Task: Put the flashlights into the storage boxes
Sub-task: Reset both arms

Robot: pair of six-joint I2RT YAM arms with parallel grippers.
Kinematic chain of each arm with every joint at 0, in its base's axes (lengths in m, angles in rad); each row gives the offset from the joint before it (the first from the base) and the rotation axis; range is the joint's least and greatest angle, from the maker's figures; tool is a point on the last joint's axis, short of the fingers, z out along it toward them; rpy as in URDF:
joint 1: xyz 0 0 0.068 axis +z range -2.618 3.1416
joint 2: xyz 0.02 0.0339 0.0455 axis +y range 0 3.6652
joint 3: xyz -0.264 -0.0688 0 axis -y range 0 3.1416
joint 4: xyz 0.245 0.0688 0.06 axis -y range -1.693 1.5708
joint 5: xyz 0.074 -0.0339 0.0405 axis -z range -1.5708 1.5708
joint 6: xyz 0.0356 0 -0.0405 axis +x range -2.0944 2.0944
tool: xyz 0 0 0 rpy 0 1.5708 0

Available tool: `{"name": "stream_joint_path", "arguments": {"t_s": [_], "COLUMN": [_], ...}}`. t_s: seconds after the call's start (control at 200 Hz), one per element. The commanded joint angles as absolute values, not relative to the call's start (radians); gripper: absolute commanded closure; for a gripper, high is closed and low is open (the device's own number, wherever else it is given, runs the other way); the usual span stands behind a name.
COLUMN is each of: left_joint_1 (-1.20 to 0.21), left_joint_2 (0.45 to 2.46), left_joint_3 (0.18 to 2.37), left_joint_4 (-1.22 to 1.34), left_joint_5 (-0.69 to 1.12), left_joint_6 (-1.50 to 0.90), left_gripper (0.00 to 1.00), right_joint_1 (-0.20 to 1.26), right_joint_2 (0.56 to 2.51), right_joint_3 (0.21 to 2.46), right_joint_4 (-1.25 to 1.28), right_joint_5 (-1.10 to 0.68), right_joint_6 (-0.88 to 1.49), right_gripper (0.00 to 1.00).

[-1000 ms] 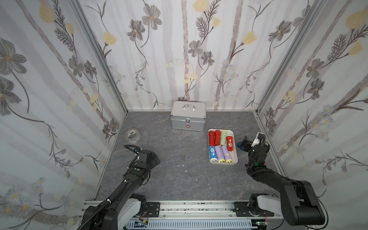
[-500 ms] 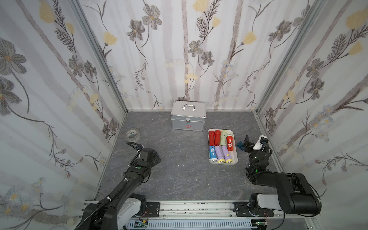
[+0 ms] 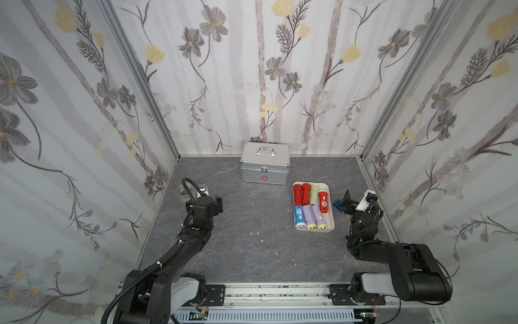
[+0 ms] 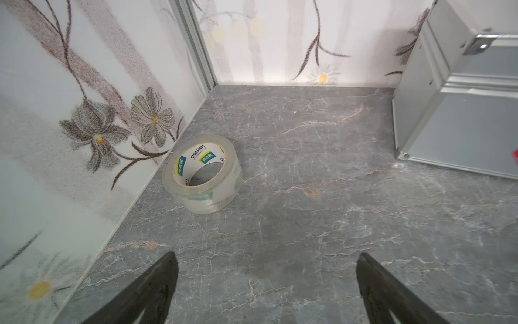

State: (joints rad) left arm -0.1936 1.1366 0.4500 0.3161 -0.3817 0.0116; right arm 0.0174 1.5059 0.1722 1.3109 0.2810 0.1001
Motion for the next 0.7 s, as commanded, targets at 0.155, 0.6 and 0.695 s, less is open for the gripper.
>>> {"name": "stream_joint_path", "arguments": {"t_s": [0.155, 0.6, 0.695], "left_joint_1": [-0.14, -0.079, -0.061], "left_joint_2": [1.297, 1.511, 1.589], "left_joint_3": [0.371, 0.327, 0.31], "left_joint_4": [0.644, 0.982, 1.1], "left_joint_5": [-0.235, -0.164, -0.132], "left_joint_6": [0.069, 0.037, 0.036], "left_gripper": [0.0, 0.0, 0.0], "right_joint_1": [0.017, 0.017, 0.017], "right_joint_2": [1.508, 1.508, 1.508], "right_joint_3": [0.179, 0.179, 0.182], "right_joint_4": [1.331, 1.331, 1.33], "right_joint_5": [0.267, 0.267, 0.267], "right_joint_6": [0.086, 0.086, 0.086], "right_gripper": [0.0, 0.0, 0.0]}}
